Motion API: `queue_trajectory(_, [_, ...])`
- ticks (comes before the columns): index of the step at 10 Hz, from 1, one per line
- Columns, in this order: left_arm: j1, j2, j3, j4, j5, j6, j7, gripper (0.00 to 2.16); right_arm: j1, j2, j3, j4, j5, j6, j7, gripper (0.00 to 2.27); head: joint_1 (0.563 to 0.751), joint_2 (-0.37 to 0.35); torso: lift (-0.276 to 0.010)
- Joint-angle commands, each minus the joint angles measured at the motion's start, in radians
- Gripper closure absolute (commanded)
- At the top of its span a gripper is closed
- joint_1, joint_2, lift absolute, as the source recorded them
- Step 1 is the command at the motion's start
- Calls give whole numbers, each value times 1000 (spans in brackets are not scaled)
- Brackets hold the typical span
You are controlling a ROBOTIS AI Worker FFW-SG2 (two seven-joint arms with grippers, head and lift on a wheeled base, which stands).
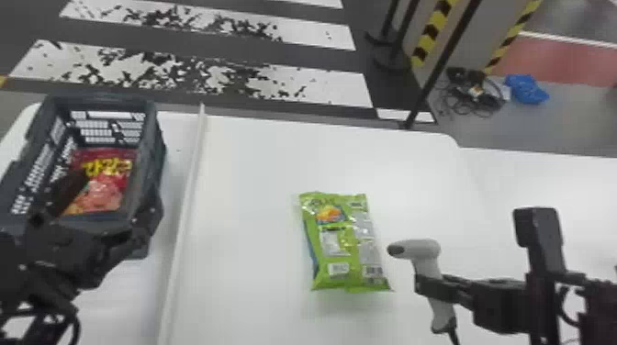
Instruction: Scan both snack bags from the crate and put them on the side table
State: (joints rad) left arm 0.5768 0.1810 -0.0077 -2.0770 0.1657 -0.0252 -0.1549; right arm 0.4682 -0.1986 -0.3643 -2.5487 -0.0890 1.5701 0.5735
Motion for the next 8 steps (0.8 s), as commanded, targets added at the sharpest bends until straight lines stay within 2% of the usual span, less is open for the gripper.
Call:
queue_trajectory(1, [0, 0, 0, 0, 0, 0, 0, 80, 10, 1, 30, -31, 2, 2, 5, 2250, 695, -162, -87])
queue_trajectory(5, [0, 0, 0, 3, 0, 0, 0, 80, 49, 2, 82, -48, 41, 2, 14, 2250, 695, -115, -87])
queue_trajectory(8, [0, 0, 0, 8, 0, -3, 0, 80, 44, 2, 137, 7, 84, 2, 16, 2250, 695, -106, -87])
